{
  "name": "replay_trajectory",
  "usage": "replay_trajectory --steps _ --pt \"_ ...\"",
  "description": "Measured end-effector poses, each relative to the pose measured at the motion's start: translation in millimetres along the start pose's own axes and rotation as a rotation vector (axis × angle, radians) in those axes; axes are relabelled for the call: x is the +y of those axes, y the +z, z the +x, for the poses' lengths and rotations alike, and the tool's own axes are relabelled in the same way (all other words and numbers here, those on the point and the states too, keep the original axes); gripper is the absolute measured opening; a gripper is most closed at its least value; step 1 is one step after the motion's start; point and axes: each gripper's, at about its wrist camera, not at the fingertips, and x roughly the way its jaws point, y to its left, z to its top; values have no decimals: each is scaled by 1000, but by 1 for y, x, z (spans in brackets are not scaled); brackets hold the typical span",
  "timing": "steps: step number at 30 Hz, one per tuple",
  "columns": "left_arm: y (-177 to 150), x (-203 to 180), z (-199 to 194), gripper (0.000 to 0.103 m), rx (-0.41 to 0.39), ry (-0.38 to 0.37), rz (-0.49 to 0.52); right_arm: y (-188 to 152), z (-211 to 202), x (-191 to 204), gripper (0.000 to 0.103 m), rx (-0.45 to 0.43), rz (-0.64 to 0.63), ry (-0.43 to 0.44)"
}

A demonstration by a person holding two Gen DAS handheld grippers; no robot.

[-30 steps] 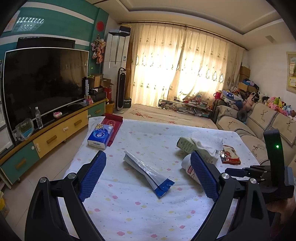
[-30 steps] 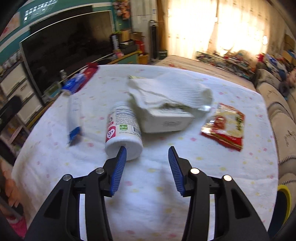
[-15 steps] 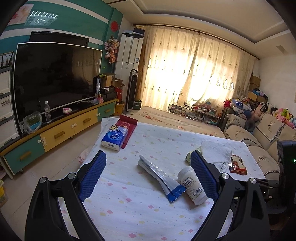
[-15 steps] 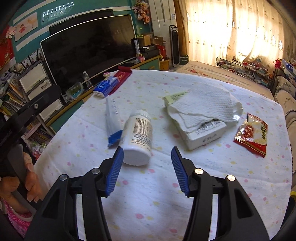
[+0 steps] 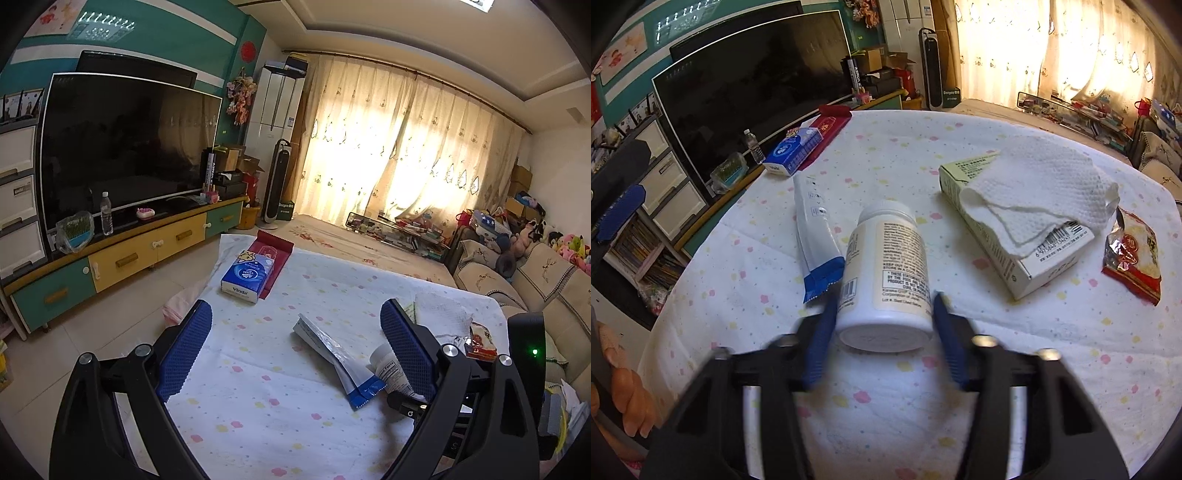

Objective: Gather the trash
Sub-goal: 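Reach the right gripper to the white supplement bottle and close, then carry the bottle over the bin and open the right gripper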

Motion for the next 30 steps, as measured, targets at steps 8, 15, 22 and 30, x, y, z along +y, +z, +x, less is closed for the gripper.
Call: replay_trajectory --steps 8,15,22,30 --pt "-1 -2 0 91 4 2 12 -6 -32 -8 45 -72 11 -5" --pt "-2 -6 3 91 18 0 30 -35 -75 -47 45 -124 98 -52" --pt "-4 -14 7 91 28 6 60 -85 -127 -125 45 -161 267 -239" --pt "-7 -23 14 91 43 26 101 -152 -172 -225 45 -153 511 -448"
